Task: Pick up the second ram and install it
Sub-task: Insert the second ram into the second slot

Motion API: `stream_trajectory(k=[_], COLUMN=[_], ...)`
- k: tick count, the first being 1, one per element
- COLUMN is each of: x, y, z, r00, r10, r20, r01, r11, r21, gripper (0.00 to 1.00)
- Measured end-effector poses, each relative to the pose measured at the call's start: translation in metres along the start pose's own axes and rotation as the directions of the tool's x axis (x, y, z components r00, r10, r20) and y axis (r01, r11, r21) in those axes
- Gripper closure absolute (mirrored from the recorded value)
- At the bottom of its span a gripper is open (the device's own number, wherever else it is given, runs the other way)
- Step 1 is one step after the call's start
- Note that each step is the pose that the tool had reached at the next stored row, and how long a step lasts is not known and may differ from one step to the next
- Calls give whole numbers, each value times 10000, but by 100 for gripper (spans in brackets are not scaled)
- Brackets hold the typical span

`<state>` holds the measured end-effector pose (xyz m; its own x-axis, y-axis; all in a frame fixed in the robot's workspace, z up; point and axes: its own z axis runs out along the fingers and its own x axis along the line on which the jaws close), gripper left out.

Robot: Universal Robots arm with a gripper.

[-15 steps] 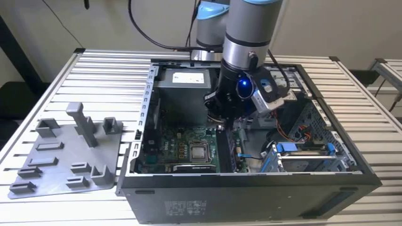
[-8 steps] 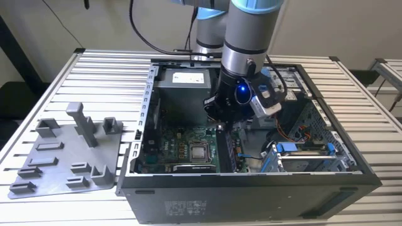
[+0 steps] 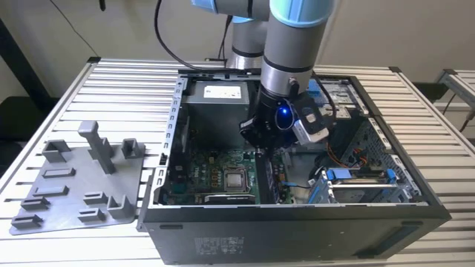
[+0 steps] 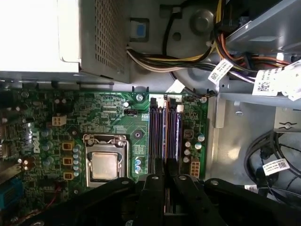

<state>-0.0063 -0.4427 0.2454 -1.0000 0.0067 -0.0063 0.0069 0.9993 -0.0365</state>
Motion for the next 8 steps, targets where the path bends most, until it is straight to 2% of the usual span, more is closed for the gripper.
stream_trajectory(k=[3,5,8], x=[3,2,3], y=[-31,-66,-67], z=[21,41,42], r00=[9999,9999,9999], r10=[115,136,138], r20=[-42,-44,-45], r01=[-115,-136,-138], r11=[9999,9999,9999], r21=[-8,-15,-14], gripper=[86,86,86])
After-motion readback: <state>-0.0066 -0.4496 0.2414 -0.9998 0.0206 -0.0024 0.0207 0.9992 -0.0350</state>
